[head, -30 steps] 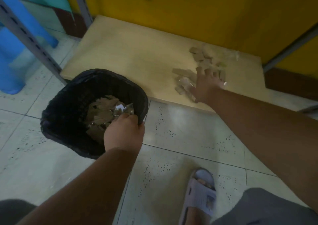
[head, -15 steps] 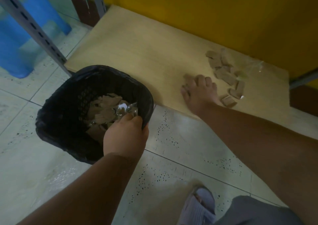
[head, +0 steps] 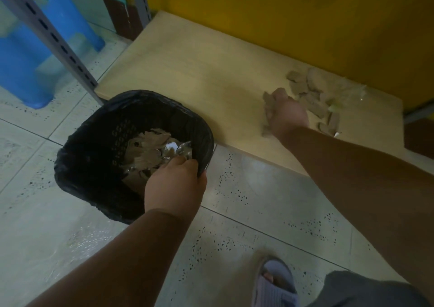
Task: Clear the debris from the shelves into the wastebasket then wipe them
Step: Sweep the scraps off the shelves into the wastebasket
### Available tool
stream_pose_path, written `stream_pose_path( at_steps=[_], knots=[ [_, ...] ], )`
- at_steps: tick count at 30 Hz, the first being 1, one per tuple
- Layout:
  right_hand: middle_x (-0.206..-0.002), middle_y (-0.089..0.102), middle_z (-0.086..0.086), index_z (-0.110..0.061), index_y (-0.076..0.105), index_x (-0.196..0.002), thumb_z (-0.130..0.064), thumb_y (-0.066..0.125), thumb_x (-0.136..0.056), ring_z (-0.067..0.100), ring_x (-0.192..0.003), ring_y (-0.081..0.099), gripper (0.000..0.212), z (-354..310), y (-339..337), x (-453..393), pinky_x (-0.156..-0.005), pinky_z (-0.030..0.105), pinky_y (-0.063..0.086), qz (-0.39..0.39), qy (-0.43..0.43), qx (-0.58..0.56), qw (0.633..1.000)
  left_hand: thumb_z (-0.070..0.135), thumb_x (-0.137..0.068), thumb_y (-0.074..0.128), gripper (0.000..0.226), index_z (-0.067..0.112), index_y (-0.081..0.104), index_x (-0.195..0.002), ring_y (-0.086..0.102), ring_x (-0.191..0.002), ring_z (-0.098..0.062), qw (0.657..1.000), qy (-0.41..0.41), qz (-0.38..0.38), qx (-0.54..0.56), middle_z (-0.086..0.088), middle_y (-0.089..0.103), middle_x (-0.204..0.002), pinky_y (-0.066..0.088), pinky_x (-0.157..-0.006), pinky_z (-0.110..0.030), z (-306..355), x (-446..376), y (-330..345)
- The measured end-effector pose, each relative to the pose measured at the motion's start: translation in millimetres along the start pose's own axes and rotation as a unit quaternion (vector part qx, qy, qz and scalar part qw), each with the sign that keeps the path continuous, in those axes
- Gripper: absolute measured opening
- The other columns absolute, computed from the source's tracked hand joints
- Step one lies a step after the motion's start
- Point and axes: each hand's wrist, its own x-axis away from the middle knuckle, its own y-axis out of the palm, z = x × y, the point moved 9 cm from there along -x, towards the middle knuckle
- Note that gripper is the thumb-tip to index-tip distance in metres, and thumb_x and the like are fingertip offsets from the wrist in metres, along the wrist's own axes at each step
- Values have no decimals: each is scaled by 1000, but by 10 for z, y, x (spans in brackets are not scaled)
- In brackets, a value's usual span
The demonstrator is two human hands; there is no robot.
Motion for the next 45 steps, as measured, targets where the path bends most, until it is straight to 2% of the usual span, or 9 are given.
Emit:
stream_pose_path(
  at_steps=[6, 11, 15, 22, 26, 30, 34, 40, 45],
  knots=[
    [-80, 60, 3, -16, 45, -110, -34, 46, -98, 26, -67, 59, 21, -778, -642, 251, -51, 35, 47, 96, -50, -163, 981, 43, -100, 45, 27, 23, 61, -90, 37, -63, -5, 1000, -1, -16, -11, 9, 43, -84, 28, -57, -22, -1, 29, 3],
    [-88, 60, 1, -14, 50, -112, -29, 53, -96, 18, -77, 59, 23, -2177, -368, 684, -56, 28, 43, -45, -269, -180, 945, 43, -100, 44, 28, 22, 61, -93, 43, -70, -9, 999, 7, -35, -25, 7, 47, -88, 35, -64, -25, -9, 84, -22],
    [-126, 53, 5, -19, 44, -140, -49, 70, -82, 15, -109, 53, 70, -2473, 7, 728, -85, 27, 46, -185, -305, -133, 925, 43, -100, 43, 26, 25, 56, -87, 42, -74, -9, 997, 46, -41, -48, 8, 49, -89, 32, -65, -25, -40, 203, -62],
    [-106, 60, 2, -18, 60, -112, -31, 58, -94, 17, -91, 57, 23, -1603, -212, 459, -78, 35, 51, -23, -209, -113, 971, 44, -101, 40, 31, 23, 62, -101, 43, -78, -9, 992, 77, -76, -71, 7, 50, -93, 33, -67, -24, -96, 263, -18],
    [-120, 54, 10, -17, 55, -123, -38, 52, -96, 30, -106, 55, 35, -427, -63, 426, -84, 36, 50, -94, -69, 57, 992, 44, -101, 41, 29, 23, 61, -100, 41, -75, -10, 990, 79, -79, -91, 7, 43, -88, 33, -65, -26, -19, 240, -4],
    [-126, 47, 11, -16, 49, -130, -39, 47, -97, 32, -114, 46, 39, 80, 93, 648, -83, 40, 44, -141, -42, 176, 973, 43, -100, 43, 28, 24, 61, -95, 39, -70, -9, 990, 81, -51, -101, 8, 48, -86, 31, -63, -25, 91, 285, 21],
    [-118, 49, 15, -11, 48, -124, -26, 50, -96, 34, -109, 48, 32, 143, 154, 565, -82, 40, 46, -128, -38, 149, 980, 44, -100, 43, 25, 27, 56, -87, 37, -62, -6, 991, 71, -64, -91, 10, 42, -78, 27, -54, -24, 219, 253, 81],
    [-110, 59, 15, -8, 58, -110, -39, 64, -88, 36, -102, 56, 38, 313, 190, 381, -78, 34, 46, -160, 3, 68, 985, 43, -100, 42, 28, 25, 48, -80, 32, -56, -4, 993, 55, -73, -76, 8, 38, -72, 21, -48, -24, 394, 121, 185],
    [-105, 60, 12, -16, 63, -93, -36, 60, -91, 33, -103, 55, 20, 444, -203, 349, -82, 35, 41, -37, -4, 20, 999, 44, -101, 41, 27, 25, 54, -86, 34, -58, -4, 993, 55, -63, -79, 6, 48, -84, 23, -50, -23, 395, 124, 188]
  ],
)
